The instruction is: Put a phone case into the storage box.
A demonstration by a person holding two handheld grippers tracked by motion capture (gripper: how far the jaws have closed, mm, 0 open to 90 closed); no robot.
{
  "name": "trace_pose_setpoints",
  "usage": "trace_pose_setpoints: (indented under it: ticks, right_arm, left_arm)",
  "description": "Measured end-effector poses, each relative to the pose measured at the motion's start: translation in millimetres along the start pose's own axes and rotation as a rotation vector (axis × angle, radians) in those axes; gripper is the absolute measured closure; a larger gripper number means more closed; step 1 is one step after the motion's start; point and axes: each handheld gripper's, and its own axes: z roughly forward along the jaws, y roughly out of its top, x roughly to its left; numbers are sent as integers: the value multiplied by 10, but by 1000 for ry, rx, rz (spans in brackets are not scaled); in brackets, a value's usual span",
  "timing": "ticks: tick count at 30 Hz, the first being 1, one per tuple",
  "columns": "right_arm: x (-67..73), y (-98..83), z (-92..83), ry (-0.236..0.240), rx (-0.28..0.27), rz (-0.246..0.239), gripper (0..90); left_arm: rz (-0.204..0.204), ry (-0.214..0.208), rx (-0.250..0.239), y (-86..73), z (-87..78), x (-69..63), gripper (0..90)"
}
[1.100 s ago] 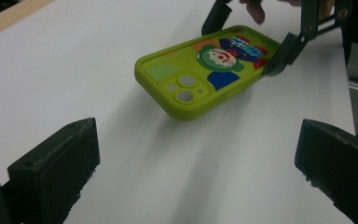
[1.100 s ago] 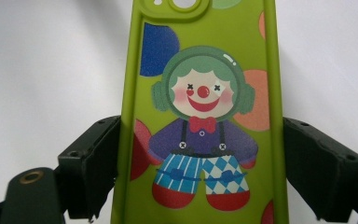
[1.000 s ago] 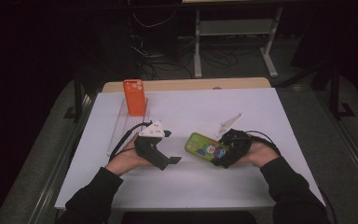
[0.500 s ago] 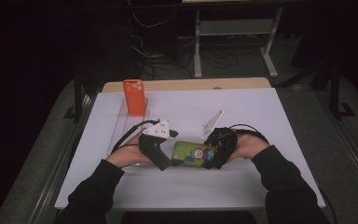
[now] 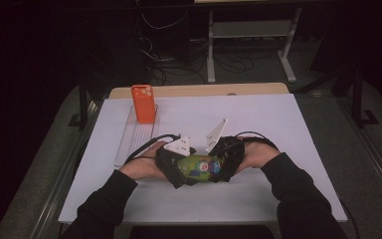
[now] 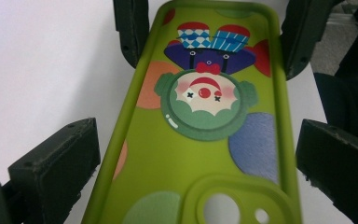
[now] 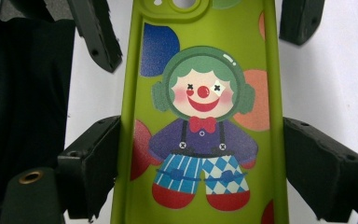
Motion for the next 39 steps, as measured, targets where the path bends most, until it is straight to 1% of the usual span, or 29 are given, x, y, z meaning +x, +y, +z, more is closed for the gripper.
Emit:
trace_pose_setpoints:
  ticks: [1, 2, 3, 5, 9, 12, 14, 16, 17, 20, 21, 22, 24, 25, 26, 27, 29, 30, 31, 32, 33, 35, 36, 37, 38, 39]
  right_arm:
    - [8, 10, 3, 3, 1, -3, 152]
    - [12, 18, 8, 4, -2, -10, 152]
    - [18, 25, 10, 5, 0, -12, 152]
    - [21, 36, 10, 4, 0, -21, 152]
    - [23, 46, 1, 8, -2, -26, 152]
    - [30, 53, -1, 11, -2, -29, 152]
    - [34, 55, 4, 17, -1, -33, 151]
    - [38, 57, 10, 18, -1, -35, 149]
    - [43, 55, 10, 11, -4, -38, 148]
    - [49, 50, 8, 11, -8, -35, 145]
    - [51, 43, 9, 15, -18, -34, 141]
    - [50, 38, 7, 15, -23, -32, 122]
    - [45, 19, -2, -8, -44, -4, 66]
    - [41, 4, -5, -14, -42, 12, 27]
    - [34, -17, -8, -19, -42, 22, 21]
    - [36, -43, -17, -21, -45, 35, 20]
    - [37, -100, -27, -13, -73, 56, 16]
    - [62, -127, -46, -14, -64, 102, 16]
    - [57, -154, -56, -25, -74, 107, 16]
    - [60, -180, -75, -36, -75, 129, 16]
    - [55, -205, -88, -61, -88, 138, 16]
    - [54, -254, -100, -105, -142, 137, 17]
    - [63, -276, -106, -122, -154, 156, 16]
    - [71, -300, -111, -140, -169, 177, 11]
    - [80, -333, -122, -166, -197, 207, 10]
    - [81, -357, -125, -186, -225, 225, 10]
  left_arm:
    - [6, -4, -1, -1, 3, 0, 10]
    - [12, -8, 2, -1, -2, -3, 58]
    - [9, -10, 0, -2, 1, -11, 80]
    - [13, -19, 1, 0, -4, -13, 102]
    - [11, -27, -9, -8, -14, -18, 117]
    - [12, -38, 0, -10, -28, -21, 126]
    - [3, -48, 7, -8, -28, -21, 135]
    - [8, -54, 15, -5, -26, -3, 140]
    - [7, -56, 17, -5, -28, -3, 142]
    - [7, -53, 16, 3, -32, -16, 145]
    - [3, -54, 16, 4, -33, -19, 146]
    - [-2, -52, 22, 7, -34, -22, 147]
    - [-8, -52, 37, -2, -35, -17, 147]
    - [-6, -40, 34, -10, -30, -15, 147]
    - [-26, -39, 37, -19, -26, -24, 147]
    - [-43, -29, 41, -30, -25, -33, 147]
    - [-40, -11, 58, -41, -31, -10, 147]
    - [-71, 6, 40, -47, -16, -17, 147]
    - [-89, 19, 44, -53, -13, -14, 147]
    - [-100, 39, 42, -60, -8, -12, 147]
    - [-116, 52, 50, -63, -8, -3, 147]
    - [-133, 91, 66, -65, -17, 2, 147]
    - [-153, 108, 62, -69, -16, 3, 147]
    - [-159, 134, 59, -69, -26, 6, 147]
    - [-167, 144, 65, -70, -38, 6, 147]
    - [-179, 168, 52, -71, -41, 3, 147]
